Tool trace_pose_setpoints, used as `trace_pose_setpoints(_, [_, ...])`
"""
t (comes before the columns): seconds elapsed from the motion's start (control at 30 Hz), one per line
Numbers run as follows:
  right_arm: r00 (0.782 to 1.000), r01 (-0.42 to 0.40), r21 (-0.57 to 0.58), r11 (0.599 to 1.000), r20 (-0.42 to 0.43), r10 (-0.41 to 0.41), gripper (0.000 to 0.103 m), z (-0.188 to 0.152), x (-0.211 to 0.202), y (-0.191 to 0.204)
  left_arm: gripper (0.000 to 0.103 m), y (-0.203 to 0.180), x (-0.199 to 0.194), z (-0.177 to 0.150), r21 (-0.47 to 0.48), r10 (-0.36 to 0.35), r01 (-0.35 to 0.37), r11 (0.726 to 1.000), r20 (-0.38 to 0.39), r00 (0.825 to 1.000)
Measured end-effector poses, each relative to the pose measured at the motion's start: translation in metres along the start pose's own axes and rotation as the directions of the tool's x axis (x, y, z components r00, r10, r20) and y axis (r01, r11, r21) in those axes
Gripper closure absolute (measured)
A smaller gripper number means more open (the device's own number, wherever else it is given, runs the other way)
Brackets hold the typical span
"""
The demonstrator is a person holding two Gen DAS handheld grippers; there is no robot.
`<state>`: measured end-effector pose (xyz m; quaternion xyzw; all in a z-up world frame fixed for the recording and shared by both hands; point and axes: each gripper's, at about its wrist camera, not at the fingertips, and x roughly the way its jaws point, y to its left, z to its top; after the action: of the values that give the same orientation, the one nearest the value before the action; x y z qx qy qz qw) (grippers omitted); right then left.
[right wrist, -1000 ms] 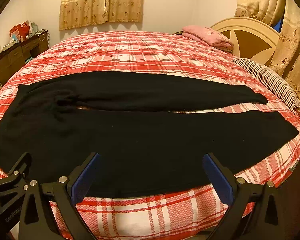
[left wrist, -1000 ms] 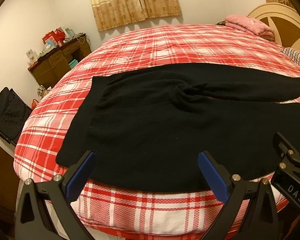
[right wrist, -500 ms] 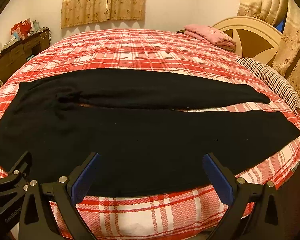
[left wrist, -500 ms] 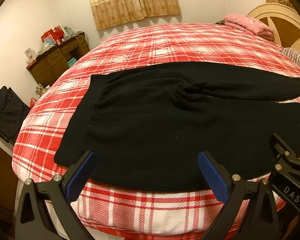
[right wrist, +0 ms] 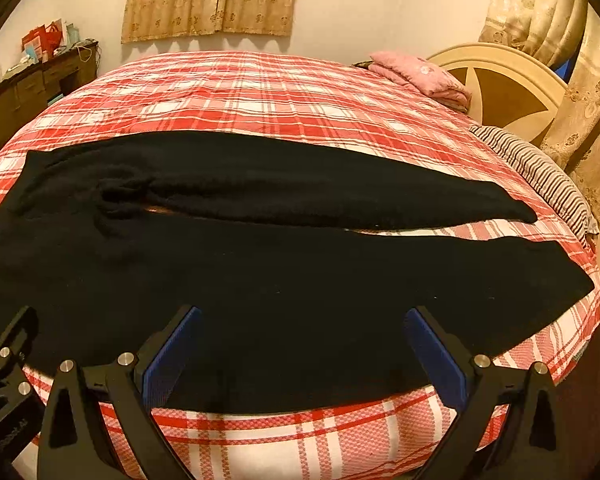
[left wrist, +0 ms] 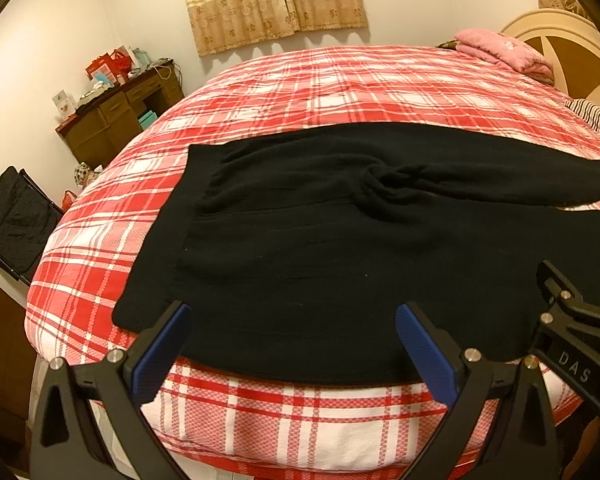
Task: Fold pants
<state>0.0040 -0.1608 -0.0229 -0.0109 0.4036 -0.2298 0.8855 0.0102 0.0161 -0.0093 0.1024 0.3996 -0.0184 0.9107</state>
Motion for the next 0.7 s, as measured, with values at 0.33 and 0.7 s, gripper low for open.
trace_pose_setpoints(0.33, [0.994, -0.111, 0.043, 0.993, 0.006, 0.111, 0.001, 0.006, -0.004, -0.003, 0.000, 0.004, 0.003, 0.005, 0.000, 0.005, -0.005, 1.000, 0.010, 1.000])
trace_pose_setpoints(0.7, [0.982, -0.181, 0.089, 0.980, -0.038, 0.185, 0.001, 0.035, 0.027, -0.006, 0.003, 0.053, 0.031, 0.041, -0.047, -0.035, 0.034, 0.998, -0.013, 0.999])
